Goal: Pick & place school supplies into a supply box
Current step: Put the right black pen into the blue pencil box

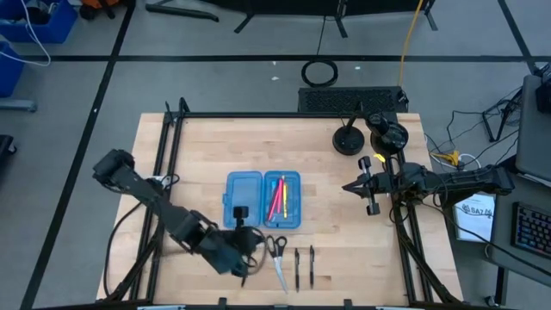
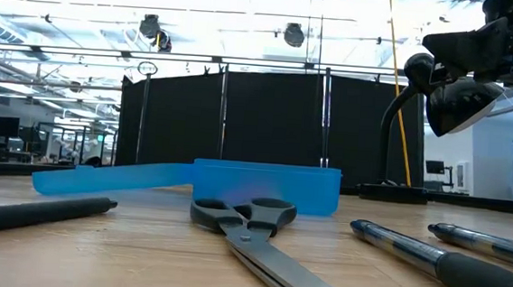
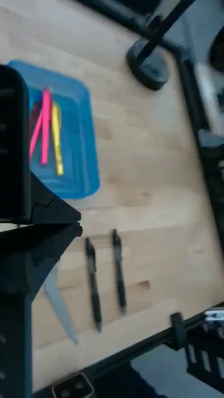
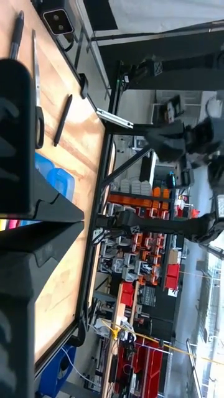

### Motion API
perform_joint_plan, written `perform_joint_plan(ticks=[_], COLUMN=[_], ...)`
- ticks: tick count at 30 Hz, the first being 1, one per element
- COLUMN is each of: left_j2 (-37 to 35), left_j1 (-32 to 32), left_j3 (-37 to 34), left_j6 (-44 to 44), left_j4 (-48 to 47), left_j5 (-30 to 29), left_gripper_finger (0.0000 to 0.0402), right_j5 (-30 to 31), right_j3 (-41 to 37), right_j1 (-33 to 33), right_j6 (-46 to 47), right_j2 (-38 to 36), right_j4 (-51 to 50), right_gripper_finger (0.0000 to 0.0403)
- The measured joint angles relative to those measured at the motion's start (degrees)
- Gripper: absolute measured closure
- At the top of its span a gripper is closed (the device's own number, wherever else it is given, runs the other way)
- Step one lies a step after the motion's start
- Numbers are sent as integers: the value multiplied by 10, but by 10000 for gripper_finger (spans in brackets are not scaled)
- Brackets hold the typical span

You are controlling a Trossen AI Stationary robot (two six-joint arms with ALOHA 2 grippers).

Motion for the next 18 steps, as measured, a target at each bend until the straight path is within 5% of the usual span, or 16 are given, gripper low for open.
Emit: perform_joint_plan(ticks=[9,15,18], left_j2=[-267,-386,-406], left_j1=[6,70,94], left_j3=[-308,-531,-599], left_j6=[91,174,177], left_j4=[242,542,611], left_j5=[-12,160,184], left_gripper_finger=[400,400,400], right_j5=[0,-1,0], right_j3=[0,0,0], right_j1=[0,0,0], right_j6=[-66,-52,-31], right_j2=[2,12,13], right_j4=[-12,-27,-21], right_gripper_finger=[403,403,403])
